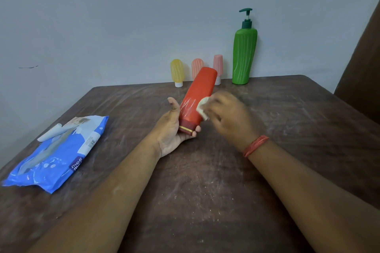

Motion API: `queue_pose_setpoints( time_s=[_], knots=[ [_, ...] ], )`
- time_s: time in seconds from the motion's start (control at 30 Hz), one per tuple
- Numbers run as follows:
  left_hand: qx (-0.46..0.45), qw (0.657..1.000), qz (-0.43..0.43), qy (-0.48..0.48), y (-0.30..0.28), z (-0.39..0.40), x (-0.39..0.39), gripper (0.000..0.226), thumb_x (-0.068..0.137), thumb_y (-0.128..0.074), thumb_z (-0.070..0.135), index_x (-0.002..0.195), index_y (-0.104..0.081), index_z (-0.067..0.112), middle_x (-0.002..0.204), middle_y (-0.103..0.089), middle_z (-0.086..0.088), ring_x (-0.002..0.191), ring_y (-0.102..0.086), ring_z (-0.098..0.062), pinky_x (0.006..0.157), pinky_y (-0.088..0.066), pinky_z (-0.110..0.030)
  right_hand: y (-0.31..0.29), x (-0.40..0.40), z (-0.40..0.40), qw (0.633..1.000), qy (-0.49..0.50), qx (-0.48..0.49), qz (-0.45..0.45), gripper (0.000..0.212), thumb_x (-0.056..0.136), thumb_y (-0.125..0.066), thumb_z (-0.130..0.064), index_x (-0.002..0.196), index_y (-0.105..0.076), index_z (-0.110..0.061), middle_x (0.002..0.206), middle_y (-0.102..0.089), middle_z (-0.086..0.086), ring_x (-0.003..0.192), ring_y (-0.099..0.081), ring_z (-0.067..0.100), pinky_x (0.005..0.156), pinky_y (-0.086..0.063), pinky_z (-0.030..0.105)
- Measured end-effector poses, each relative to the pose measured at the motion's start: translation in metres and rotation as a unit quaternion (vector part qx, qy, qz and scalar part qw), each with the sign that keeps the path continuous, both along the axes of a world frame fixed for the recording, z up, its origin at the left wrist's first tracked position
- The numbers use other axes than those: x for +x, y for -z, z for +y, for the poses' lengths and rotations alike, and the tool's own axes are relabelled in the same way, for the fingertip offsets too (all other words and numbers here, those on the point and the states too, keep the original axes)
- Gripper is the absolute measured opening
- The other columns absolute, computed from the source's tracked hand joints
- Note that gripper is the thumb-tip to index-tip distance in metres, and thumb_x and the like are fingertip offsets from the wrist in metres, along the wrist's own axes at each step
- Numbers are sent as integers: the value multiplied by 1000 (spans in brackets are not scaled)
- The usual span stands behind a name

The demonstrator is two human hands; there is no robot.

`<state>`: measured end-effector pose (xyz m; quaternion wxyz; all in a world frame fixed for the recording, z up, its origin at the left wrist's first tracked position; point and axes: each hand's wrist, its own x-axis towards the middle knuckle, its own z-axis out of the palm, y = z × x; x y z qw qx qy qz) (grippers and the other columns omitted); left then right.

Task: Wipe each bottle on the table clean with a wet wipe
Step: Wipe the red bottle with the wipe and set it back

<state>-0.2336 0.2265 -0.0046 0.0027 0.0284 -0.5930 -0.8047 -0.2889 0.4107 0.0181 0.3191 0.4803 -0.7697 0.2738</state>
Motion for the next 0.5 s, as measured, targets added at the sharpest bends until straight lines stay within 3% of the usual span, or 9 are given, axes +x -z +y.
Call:
queue_pose_setpoints(
  time_s=[0.07,0.17,0.3,0.4,0.5],
  knots=[
    [-3,1000,-4,0,0,0,1,95,74,-37,82,131,-60,9,99,-72,-17,73,-69,-21,59,-57,-29,-1,1,-1,1000,4,-13,-4,12,86,-69,-2,96,-73,-6,94,-64,8,91,-60,25,77,-54,40],
    [-14,1000,3,3,0,1,1,97,72,-37,83,127,-64,7,95,-70,-15,75,-68,-21,59,-56,-29,4,10,-3,993,-61,85,62,14,87,-66,-5,99,-73,-6,95,-65,9,90,-60,26,74,-51,35],
    [-27,1000,-2,13,-1,3,2,100,69,-38,84,134,-57,10,103,-70,-17,74,-68,-23,61,-58,-30,-7,-3,5,998,54,-33,-6,21,93,-56,-12,101,-73,-3,99,-64,12,94,-60,28,78,-53,43],
    [-37,999,7,20,-1,3,2,98,71,-34,83,134,-58,11,103,-71,-16,73,-67,-23,62,-57,-30,2,8,-1,999,12,44,-6,32,97,-44,-23,106,-70,-6,105,-62,8,98,-56,20,82,-52,35],
    [-54,998,7,22,0,4,2,99,70,-33,84,134,-58,12,104,-71,-16,76,-68,-24,65,-58,-31,2,-9,0,995,85,43,-4,24,92,-52,-6,109,-69,-5,109,-62,11,102,-55,26,85,-49,37]
  ],
)
